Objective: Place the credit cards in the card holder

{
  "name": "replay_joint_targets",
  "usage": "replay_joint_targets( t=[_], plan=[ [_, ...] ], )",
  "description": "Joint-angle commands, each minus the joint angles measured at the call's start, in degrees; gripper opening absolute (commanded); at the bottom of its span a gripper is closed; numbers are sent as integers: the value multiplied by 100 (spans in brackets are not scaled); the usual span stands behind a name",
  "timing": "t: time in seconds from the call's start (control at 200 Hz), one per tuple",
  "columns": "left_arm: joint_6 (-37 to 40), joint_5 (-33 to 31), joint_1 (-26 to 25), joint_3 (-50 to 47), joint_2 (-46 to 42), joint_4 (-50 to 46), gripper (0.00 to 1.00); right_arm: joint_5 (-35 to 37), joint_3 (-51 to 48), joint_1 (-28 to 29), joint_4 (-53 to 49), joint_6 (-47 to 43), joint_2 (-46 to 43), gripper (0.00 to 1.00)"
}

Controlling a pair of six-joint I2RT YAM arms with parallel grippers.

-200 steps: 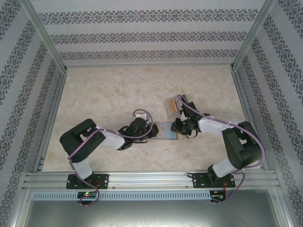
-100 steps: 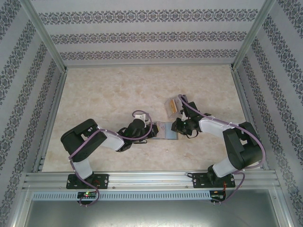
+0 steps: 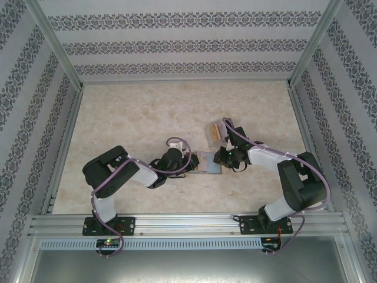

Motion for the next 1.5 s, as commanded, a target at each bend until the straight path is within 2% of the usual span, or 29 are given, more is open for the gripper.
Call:
replay_joint_targets(
  t=[0.0,0.275,0.515,0.639,0.799,0.829,0.964,1.089,1.149,1.259,1.494],
  plan=[
    [-42,132,-63,115,156,-64,0,206,-149,-49,-262,26,86,23],
    [-135,423,-72,309,395,-104,0,215,-156,-49,-268,31,70,24],
    [-224,538,-83,523,490,-289,5,228,-192,-41,-219,112,17,24],
    [-174,581,-90,714,480,-739,7,159,-193,-39,-209,157,-49,24],
    [-126,301,-96,689,192,-1424,14,340,-119,-80,-419,114,-383,26],
    [-66,235,-90,685,113,-1596,19,378,-106,-107,-456,89,-432,27],
    [148,94,-94,719,-142,-2144,24,360,-114,-158,-511,13,-531,27],
    [280,142,-90,825,-156,-2373,22,559,-123,-171,-619,-13,-462,28],
    [325,219,-89,893,-89,-2408,15,640,-132,-172,-642,-46,-350,28],
    [336,400,-95,1029,66,-2373,11,558,-153,-155,-567,-61,-107,25],
    [272,446,-91,1242,232,-2715,12,417,-149,-94,-423,-37,9,24]
  ],
)
